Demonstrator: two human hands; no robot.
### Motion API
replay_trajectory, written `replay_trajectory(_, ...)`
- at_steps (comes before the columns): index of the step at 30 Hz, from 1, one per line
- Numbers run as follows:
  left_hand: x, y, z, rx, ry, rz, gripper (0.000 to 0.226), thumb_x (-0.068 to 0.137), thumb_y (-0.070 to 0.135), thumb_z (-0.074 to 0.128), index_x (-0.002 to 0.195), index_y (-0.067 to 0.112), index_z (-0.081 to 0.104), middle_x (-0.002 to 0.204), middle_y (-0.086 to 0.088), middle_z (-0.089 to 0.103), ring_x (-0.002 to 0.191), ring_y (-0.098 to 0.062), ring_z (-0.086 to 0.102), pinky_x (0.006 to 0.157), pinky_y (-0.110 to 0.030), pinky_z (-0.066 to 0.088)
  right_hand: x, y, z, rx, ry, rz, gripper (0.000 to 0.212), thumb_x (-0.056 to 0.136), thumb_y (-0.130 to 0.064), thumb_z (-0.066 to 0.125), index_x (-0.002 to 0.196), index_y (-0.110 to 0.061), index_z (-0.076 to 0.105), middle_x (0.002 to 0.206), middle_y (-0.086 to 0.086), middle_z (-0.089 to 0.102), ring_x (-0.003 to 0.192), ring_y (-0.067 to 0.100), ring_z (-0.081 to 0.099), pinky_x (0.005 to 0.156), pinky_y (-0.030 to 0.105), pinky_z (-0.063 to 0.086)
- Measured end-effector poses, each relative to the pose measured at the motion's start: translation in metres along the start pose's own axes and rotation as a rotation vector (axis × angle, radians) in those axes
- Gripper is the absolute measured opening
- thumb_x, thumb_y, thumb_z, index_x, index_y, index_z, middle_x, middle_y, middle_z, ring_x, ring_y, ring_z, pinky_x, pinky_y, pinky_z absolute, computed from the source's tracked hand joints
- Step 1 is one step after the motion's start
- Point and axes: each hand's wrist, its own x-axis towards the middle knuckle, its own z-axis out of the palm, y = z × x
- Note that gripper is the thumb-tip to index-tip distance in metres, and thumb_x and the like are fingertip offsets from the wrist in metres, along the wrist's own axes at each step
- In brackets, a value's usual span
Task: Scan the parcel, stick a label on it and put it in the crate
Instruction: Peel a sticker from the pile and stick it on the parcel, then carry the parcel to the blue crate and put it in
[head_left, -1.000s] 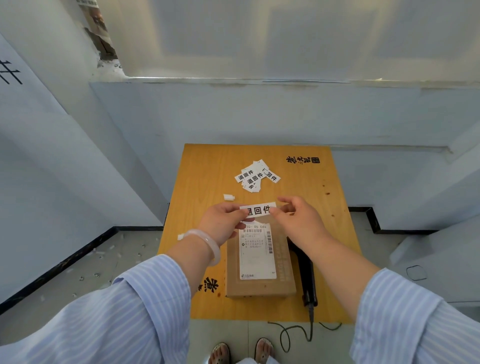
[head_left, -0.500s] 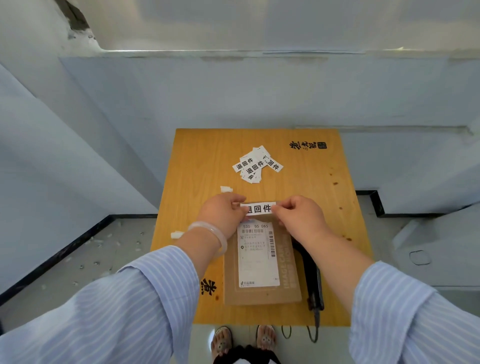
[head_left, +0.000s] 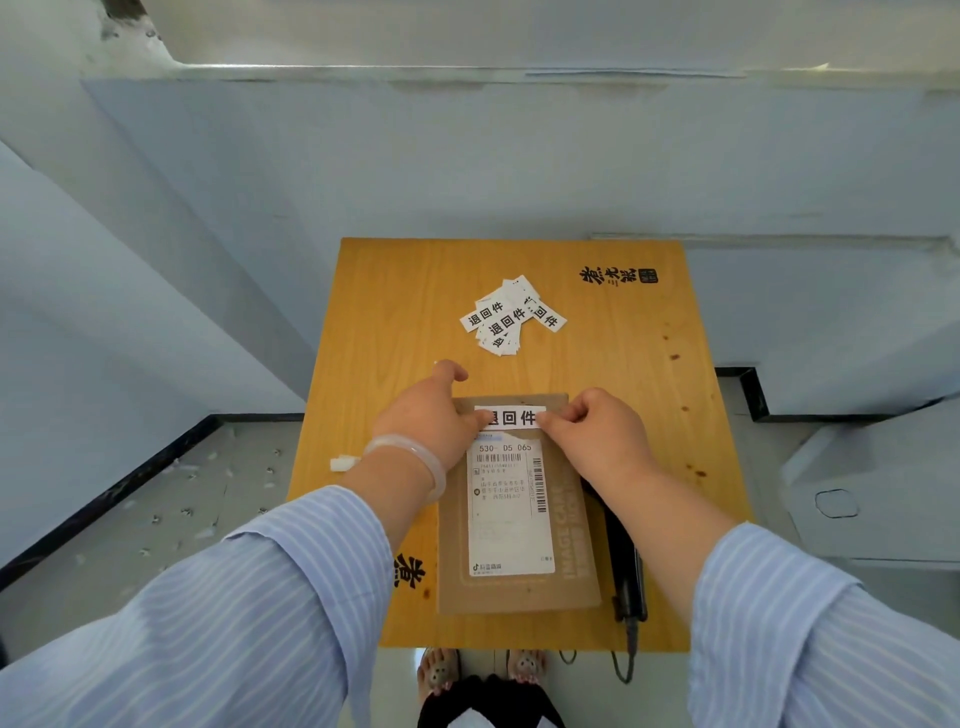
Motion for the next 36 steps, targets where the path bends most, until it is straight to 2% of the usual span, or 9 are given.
replay_trajectory(3,0.003,-0.007,0.001,-0.182,-0.013,-0.064,0.053,0.083,0.04,0.067,0.129,0.033,0.042,0.087,0.009,0.067,0.076,-0.014,0.064,0.069,-0.032,0.053,0.003,0.002,0.0,0.08,-0.034,0.076,0.029,0.081,-0.035,0.071,0.075,-0.017,0.049,0.08,-0.001,0.062,0.067,0.014,0.056,0.054,0.028,0.042)
replay_trajectory(7,0.002,-0.008,0.004,-0.253,0.006,-0.051,0.05,0.087,0.032,0.063,0.133,0.032,0.042,0.084,0.007,0.068,0.074,-0.012,0.062,0.062,-0.027,0.048,0.006,0.002,0.001,0.174,-0.068,0.146,0.029,0.081,-0.034,0.07,0.076,-0.018,0.047,0.081,0.003,0.062,0.07,0.02,0.058,0.064,0.037,0.05)
replay_trajectory(12,-0.014,-0.018,0.002,-0.382,0.077,0.02,0.048,0.09,0.026,0.061,0.135,0.032,0.046,0.068,0.005,0.051,0.064,-0.008,0.053,0.057,-0.024,0.043,-0.011,0.007,-0.006,0.041,-0.02,-0.007,0.014,0.088,-0.029,0.064,0.094,-0.02,0.054,0.089,-0.001,0.058,0.08,0.018,0.058,0.061,0.028,0.045)
replay_trajectory(15,-0.034,-0.031,0.009,-0.315,0.135,0.083,0.053,0.085,0.036,0.068,0.133,0.038,0.048,0.086,0.005,0.05,0.074,-0.011,0.053,0.065,-0.025,0.045,-0.035,0.019,-0.008,-0.014,-0.027,-0.12,0.032,0.086,-0.034,0.066,0.116,-0.03,0.054,0.116,-0.003,0.05,0.097,0.013,0.057,0.072,0.024,0.049)
replay_trajectory(18,-0.06,-0.042,0.023,-0.203,0.154,0.167,0.063,0.079,0.047,0.071,0.136,0.044,0.043,0.12,0.004,0.042,0.106,-0.017,0.05,0.092,-0.031,0.046,-0.06,0.029,-0.005,-0.057,-0.103,-0.202,0.051,0.085,-0.039,0.067,0.131,-0.039,0.046,0.134,-0.008,0.04,0.123,0.01,0.044,0.1,0.03,0.042)
replay_trajectory(22,-0.085,-0.052,0.042,-0.086,-0.042,0.172,0.082,0.074,0.057,0.069,0.142,0.054,0.024,0.157,0.003,0.007,0.14,-0.023,0.023,0.112,-0.038,0.032,-0.075,0.041,0.004,-0.071,-0.218,-0.187,0.069,0.082,-0.044,0.068,0.141,-0.048,0.032,0.15,-0.007,0.027,0.139,0.015,0.027,0.113,0.039,0.031)
replay_trajectory(27,-0.09,-0.048,0.051,-0.156,-0.188,0.107,0.094,0.076,0.052,0.071,0.143,0.059,0.004,0.161,-0.003,0.004,0.142,-0.03,0.027,0.11,-0.04,0.035,-0.08,0.042,0.007,-0.145,-0.288,-0.236,0.086,0.083,-0.045,0.067,0.149,-0.046,0.013,0.156,-0.009,0.018,0.142,0.014,0.021,0.114,0.033,0.024)
replay_trajectory(32,-0.096,-0.041,0.036,-0.244,-0.066,0.186,0.095,0.074,0.044,0.076,0.141,0.061,0.011,0.16,-0.001,0.012,0.142,-0.024,0.026,0.112,-0.041,0.035,-0.087,0.033,-0.004,-0.108,-0.2,-0.325,0.087,0.082,-0.044,0.069,0.147,-0.051,0.012,0.16,-0.011,0.009,0.145,0.017,0.015,0.116,0.039,0.023)
replay_trajectory(36,-0.101,-0.02,0.007,-0.262,0.061,0.285,0.095,0.07,0.046,0.077,0.139,0.063,0.014,0.157,0.0,0.018,0.14,-0.023,0.029,0.111,-0.041,0.035,-0.093,0.011,-0.029,-0.014,-0.116,-0.43,0.086,0.082,-0.037,0.072,0.147,-0.051,0.017,0.158,-0.013,0.013,0.142,0.01,0.02,0.113,0.031,0.025)
